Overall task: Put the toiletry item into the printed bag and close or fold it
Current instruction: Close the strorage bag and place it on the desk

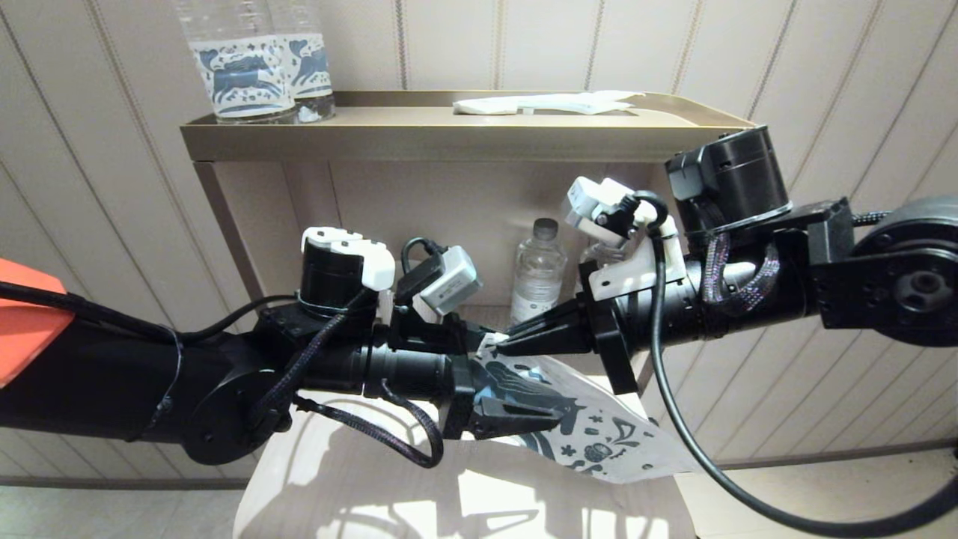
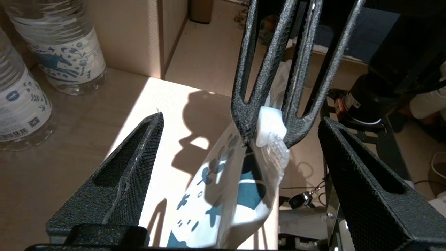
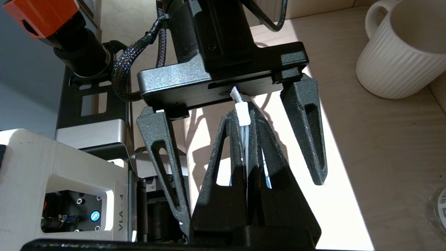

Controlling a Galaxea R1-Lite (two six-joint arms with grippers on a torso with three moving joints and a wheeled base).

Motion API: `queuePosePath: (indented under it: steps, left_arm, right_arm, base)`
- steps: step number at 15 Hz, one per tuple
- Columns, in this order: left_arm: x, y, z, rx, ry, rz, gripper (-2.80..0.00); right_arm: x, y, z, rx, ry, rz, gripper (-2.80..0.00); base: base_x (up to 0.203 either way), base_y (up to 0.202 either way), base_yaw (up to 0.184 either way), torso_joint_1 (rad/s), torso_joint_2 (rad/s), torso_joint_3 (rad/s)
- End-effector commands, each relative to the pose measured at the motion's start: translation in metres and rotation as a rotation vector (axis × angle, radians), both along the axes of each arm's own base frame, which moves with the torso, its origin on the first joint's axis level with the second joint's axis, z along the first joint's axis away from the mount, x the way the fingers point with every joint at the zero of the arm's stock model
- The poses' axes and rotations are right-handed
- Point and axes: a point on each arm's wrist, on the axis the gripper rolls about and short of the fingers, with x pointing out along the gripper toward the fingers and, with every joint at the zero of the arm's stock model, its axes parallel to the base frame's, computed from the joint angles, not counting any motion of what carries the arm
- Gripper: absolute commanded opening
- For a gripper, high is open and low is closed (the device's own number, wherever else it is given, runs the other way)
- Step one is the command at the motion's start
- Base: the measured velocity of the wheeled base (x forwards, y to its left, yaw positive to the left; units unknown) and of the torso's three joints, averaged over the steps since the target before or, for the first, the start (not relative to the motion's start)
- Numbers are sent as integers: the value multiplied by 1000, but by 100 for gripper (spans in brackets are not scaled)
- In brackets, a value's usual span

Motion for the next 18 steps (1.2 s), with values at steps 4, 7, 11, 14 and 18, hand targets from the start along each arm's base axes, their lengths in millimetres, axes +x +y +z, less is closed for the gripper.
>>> queuePosePath:
  steps: [4, 7, 11, 14, 18]
  left_arm:
    - [2, -5, 3, -12, -7, -10, 0]
    - [1, -7, 5, -18, -10, -12, 0]
    - [1, -7, 4, -18, -23, 24, -280]
    - [1, -7, 4, -17, -21, 26, -280]
    - [2, -7, 2, -11, -15, 27, -280]
  right_arm:
    - [-1, 4, 2, 4, -4, 15, -280]
    - [-1, 4, 1, 3, -2, 17, -280]
    - [0, 5, 0, 2, 0, 17, -280]
    - [0, 4, 0, 2, -3, 16, -280]
    - [0, 4, 1, 3, -1, 15, -280]
  base:
    - [0, 0, 0, 0, 0, 0]
    - [0, 0, 0, 0, 0, 0]
    - [0, 0, 0, 0, 0, 0]
    - [0, 0, 0, 0, 0, 0]
    - [0, 0, 0, 0, 0, 0]
